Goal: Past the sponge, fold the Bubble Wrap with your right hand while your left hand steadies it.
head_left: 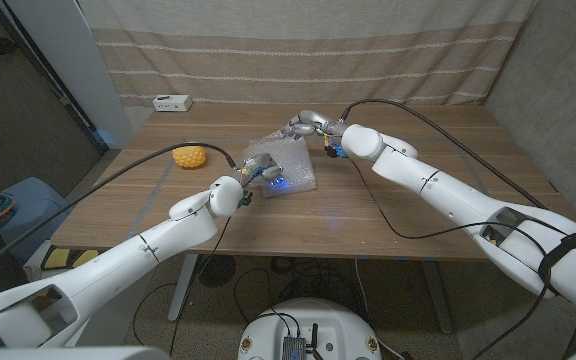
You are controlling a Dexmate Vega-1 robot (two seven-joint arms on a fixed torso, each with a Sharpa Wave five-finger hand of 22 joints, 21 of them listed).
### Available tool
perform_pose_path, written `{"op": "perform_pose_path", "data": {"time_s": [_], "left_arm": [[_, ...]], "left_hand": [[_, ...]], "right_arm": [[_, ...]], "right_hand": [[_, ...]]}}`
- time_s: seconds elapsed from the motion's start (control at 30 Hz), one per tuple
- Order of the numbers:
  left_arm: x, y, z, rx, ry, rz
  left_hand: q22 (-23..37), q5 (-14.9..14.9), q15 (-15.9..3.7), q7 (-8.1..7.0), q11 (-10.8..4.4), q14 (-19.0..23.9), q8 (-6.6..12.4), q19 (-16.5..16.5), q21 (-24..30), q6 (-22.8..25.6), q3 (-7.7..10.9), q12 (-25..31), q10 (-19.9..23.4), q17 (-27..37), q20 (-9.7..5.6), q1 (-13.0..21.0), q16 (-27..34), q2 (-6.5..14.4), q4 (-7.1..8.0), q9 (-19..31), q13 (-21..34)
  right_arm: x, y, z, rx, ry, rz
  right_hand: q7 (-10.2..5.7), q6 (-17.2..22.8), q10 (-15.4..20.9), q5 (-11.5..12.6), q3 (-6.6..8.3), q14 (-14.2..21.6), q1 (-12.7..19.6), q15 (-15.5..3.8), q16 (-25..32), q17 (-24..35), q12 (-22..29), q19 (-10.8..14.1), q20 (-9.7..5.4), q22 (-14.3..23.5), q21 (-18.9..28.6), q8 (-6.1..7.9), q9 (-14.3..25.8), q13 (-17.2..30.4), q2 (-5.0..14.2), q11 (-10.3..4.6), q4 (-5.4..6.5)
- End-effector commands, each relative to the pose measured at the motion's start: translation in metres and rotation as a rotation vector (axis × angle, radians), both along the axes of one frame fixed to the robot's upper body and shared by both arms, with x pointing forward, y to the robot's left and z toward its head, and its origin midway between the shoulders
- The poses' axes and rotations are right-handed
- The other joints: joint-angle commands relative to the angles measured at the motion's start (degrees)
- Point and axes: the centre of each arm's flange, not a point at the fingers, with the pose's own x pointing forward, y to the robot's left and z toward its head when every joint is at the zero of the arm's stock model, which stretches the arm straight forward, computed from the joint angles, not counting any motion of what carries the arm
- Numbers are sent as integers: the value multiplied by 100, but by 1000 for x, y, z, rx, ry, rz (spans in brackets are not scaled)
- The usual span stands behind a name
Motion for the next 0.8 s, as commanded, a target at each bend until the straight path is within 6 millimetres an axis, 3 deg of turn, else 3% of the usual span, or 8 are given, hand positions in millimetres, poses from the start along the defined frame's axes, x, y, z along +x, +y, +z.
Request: {"op": "perform_pose_path", "data": {"time_s": [0.03,0.27,0.5,0.8], "left_arm": [[-5,-3,1,13,-16,-17],[-5,-3,2,8,-20,-16],[-5,-2,2,1,-18,-11],[-4,-1,5,-4,-29,-10]], "left_hand": [[25,-29,5,6,-6,37,19,-30,55,54,-19,43,20,15,5,10,26,-35,-1,37,46],[20,-27,1,7,-1,44,11,-42,100,40,-32,54,13,9,-2,-8,35,-39,-8,67,84],[14,-26,3,6,-7,41,9,-57,135,44,-43,61,4,-6,-2,-37,27,-50,-4,90,114],[5,-21,3,4,-1,34,-3,-77,186,26,-46,64,-23,-17,-1,-69,22,-53,-5,122,157]], "right_arm": [[31,-8,-11,-51,40,-134],[52,-12,-25,-97,107,-204],[69,-16,-40,-130,181,-248],[63,-19,-37,-112,149,-236]], "right_hand": [[31,52,-25,-27,3,-23,-52,28,-49,-16,-32,-41,-5,-5,-17,-16,-11,-5,0,6,37],[52,89,9,-34,7,15,-105,58,-76,-63,-60,-52,5,-26,-18,-25,-47,-44,19,14,56],[105,182,309,-46,18,180,-161,84,-72,-132,-17,29,-3,-59,20,-34,-116,-118,56,81,52],[111,184,329,-49,26,204,-162,88,-73,-145,-46,35,0,-74,25,-58,-151,-156,94,82,35]]}}
